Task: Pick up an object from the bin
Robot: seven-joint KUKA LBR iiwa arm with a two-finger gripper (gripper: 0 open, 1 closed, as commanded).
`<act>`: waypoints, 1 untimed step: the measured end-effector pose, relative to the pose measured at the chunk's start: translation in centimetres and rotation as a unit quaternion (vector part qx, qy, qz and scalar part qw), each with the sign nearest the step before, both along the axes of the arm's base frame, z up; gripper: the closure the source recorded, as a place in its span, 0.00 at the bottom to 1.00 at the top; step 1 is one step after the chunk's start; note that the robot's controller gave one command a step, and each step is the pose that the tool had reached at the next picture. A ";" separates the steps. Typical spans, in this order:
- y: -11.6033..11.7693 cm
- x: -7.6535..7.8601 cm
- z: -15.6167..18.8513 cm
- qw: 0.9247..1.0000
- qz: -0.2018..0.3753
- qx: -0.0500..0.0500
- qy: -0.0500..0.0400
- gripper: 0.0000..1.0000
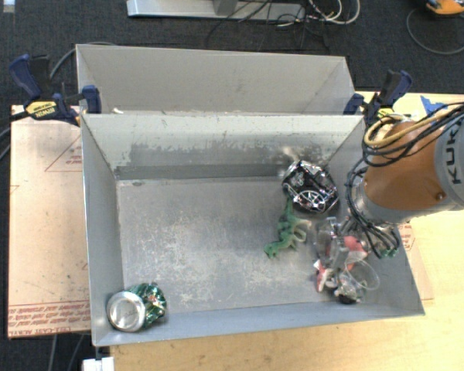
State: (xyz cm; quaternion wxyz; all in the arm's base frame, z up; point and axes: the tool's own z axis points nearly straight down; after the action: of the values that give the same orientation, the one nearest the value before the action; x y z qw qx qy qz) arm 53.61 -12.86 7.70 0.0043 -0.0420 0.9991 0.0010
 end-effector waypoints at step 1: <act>-0.2 -0.2 6.3 1.000 -0.022 0.000 -0.003 1.00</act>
Offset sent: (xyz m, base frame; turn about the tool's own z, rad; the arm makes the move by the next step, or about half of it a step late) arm -0.0080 -0.0199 0.1352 0.0545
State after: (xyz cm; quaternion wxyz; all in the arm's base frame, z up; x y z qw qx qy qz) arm 53.42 -13.09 14.02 0.0068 -0.0198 0.9998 0.0012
